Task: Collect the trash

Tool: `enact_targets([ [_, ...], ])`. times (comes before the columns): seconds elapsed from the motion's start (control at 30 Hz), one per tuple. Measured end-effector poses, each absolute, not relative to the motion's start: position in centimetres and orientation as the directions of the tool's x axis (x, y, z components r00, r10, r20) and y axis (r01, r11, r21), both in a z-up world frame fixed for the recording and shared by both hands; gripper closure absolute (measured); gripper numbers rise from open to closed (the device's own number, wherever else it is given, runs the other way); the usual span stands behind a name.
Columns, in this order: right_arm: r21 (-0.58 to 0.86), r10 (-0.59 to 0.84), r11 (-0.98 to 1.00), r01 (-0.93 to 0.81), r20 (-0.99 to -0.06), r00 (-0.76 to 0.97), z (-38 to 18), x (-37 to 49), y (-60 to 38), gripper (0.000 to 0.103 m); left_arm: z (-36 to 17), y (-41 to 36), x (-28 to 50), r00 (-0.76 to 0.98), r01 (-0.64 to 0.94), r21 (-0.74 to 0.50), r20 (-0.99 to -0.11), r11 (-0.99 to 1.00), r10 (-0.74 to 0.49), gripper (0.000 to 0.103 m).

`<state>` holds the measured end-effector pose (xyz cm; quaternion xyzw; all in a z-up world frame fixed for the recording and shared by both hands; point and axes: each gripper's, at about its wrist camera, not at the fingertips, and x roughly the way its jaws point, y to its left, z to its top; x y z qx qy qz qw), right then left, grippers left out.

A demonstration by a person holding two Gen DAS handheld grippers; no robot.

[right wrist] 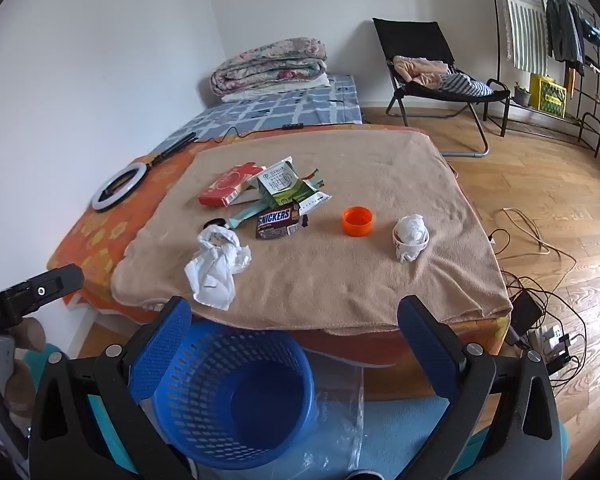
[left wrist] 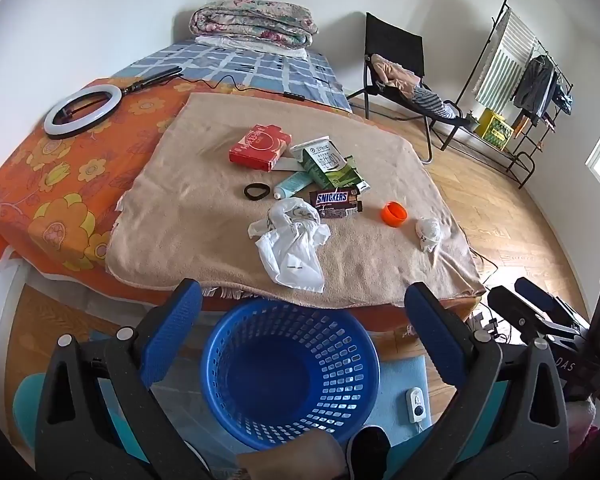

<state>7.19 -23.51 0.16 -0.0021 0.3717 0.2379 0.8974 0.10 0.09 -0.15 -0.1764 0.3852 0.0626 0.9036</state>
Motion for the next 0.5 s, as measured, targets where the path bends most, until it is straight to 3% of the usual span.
enact_targets([
  [0.5,0.193,0.437,0.883,-0.428,-0.67,0.6,0.09,6.86,-23.63,0.001,-0.41,-0.76,-0.21,0.698,-0.24,-0.277,-0.715,0.93,-0.033,0.0],
])
